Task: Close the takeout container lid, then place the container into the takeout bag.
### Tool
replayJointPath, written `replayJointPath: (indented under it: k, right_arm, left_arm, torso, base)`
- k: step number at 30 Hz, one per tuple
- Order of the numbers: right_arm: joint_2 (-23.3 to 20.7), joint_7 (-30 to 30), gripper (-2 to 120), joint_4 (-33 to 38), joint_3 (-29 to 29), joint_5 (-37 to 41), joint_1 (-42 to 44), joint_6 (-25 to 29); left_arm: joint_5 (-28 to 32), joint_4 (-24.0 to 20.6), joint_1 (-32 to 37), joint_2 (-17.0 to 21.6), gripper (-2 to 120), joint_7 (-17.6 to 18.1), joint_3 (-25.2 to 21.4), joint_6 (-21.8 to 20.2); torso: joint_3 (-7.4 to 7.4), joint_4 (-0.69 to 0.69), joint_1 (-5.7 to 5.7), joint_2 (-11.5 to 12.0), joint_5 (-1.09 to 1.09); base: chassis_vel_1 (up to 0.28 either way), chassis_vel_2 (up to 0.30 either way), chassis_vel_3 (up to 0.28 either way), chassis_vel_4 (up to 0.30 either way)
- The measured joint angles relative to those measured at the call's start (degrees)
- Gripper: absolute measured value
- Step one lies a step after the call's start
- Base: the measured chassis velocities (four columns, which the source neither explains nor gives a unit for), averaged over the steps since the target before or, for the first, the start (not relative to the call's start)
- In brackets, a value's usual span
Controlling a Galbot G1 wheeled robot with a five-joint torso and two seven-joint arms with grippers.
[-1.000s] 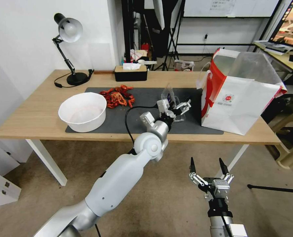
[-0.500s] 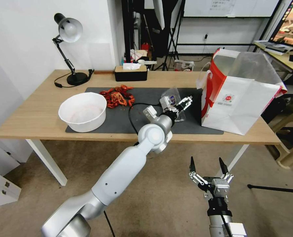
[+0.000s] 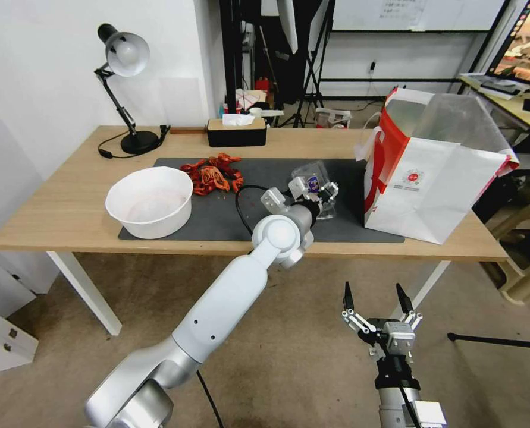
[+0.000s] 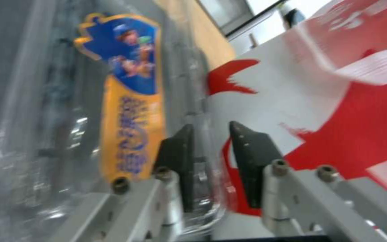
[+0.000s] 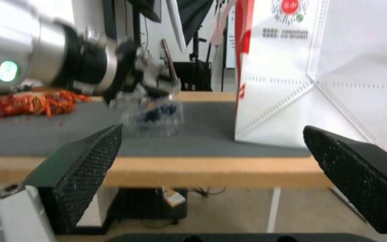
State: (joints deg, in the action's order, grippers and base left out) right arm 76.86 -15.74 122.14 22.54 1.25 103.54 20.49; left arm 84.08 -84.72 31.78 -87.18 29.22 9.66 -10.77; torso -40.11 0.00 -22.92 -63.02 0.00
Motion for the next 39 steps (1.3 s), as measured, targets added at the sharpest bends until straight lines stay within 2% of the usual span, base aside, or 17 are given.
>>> replayJointPath:
  k: [2, 3, 5, 7, 10, 11, 14, 15, 19, 20, 23, 28, 39]
  right_arm:
    - [-0.84, 0.49, 100, 0.98, 0.51, 1.77, -0.45, -0.90]
    - [-0.84, 0.49, 100, 0.98, 0.51, 1.77, -0.45, -0.90]
    - [-1.90, 1.08, 100, 2.10, 1.14, 3.94, -1.09, -1.85]
    - [-3.19, 2.49, 100, 3.24, 2.30, 6.84, -1.75, -2.58]
    - [-6.32, 5.71, 100, 6.09, 5.08, 16.27, -3.40, -5.24]
    - [-6.32, 5.71, 100, 6.09, 5.08, 16.27, -3.40, -5.24]
    - [-9.05, 6.74, 100, 9.14, 6.69, 28.15, -5.44, -9.54]
    - [-9.05, 6.74, 100, 9.14, 6.69, 28.15, -5.44, -9.54]
    - [-11.84, 2.17, 100, 12.81, 6.87, 47.57, -11.36, -17.22]
    - [-11.84, 2.17, 100, 12.81, 6.87, 47.57, -11.36, -17.22]
    - [-13.15, -1.66, 100, 13.05, 5.67, 58.40, -17.39, -21.36]
    - [-13.81, -5.26, 100, 9.74, 3.17, 65.81, -24.56, -25.07]
    - [-15.86, -10.68, 100, 3.25, -0.36, 75.71, -37.80, -32.93]
  left_arm:
    - [-0.17, 0.08, -0.06, 0.09, 8, 0.76, 0.03, -0.35]
    - [-0.17, 0.08, -0.06, 0.09, 8, 0.76, 0.03, -0.35]
    - [-0.57, 0.28, -0.28, 0.17, 0, 1.32, 0.05, -0.60]
    - [-1.05, 0.43, -0.49, 0.27, 0, 1.80, 0.12, -0.97]
    - [-1.75, 0.68, -0.76, 0.29, 0, 2.79, 0.49, -1.99]
    - [-1.75, 0.68, -0.76, 0.29, 0, 2.79, 0.49, -1.99]
    - [-2.32, 1.12, -0.86, 0.17, 0, 3.03, 0.70, -2.04]
    - [-2.32, 1.12, -0.86, 0.17, 0, 3.03, 0.70, -2.04]
    - [-2.63, 1.37, -0.94, 0.10, 0, 3.09, 0.72, -1.79]
    - [-2.63, 1.37, -0.94, 0.10, 0, 3.09, 0.72, -1.79]
    - [-2.65, 1.36, -0.96, 0.14, 0, 3.02, 0.65, -1.60]
    - [-2.65, 1.01, -0.96, 0.20, 0, 2.99, 0.53, -1.46]
    - [-2.28, 0.90, -1.34, 0.87, 0, 2.98, 0.51, -1.49]
  torso:
    - [0.00, -0.01, 0.00, 0.00, 0.00]
    - [0.00, -0.01, 0.00, 0.00, 0.00]
    - [0.00, 0.00, 0.00, 0.00, 0.01]
    - [0.00, 0.00, 0.00, 0.00, 0.00]
    - [0.00, -0.01, 0.00, 0.00, 0.01]
    - [0.00, -0.01, 0.00, 0.00, 0.01]
    - [0.00, 0.00, 0.00, 0.00, 0.00]
    - [0.00, 0.00, 0.00, 0.00, 0.00]
    - [0.00, 0.00, 0.00, 0.00, 0.00]
    - [0.00, 0.00, 0.00, 0.00, 0.00]
    - [0.00, 0.01, 0.00, 0.00, 0.00]
    - [0.00, -0.01, 0.00, 0.00, 0.00]
    - [0.00, 0.00, -0.01, 0.01, 0.00]
  base:
    - [0.000, 0.000, 0.000, 0.000]
    - [0.000, 0.000, 0.000, 0.000]
    - [0.000, 0.000, 0.000, 0.000]
    - [0.000, 0.000, 0.000, 0.000]
    - [0.000, 0.000, 0.000, 0.000]
    - [0.000, 0.000, 0.000, 0.000]
    - [0.000, 0.000, 0.000, 0.000]
    - [0.000, 0.000, 0.000, 0.000]
    - [0.000, 0.000, 0.000, 0.000]
    - [0.000, 0.000, 0.000, 0.000]
    - [0.000, 0.000, 0.000, 0.000]
    - [0.000, 0.000, 0.000, 0.000]
    - [0.000, 0.000, 0.000, 0.000]
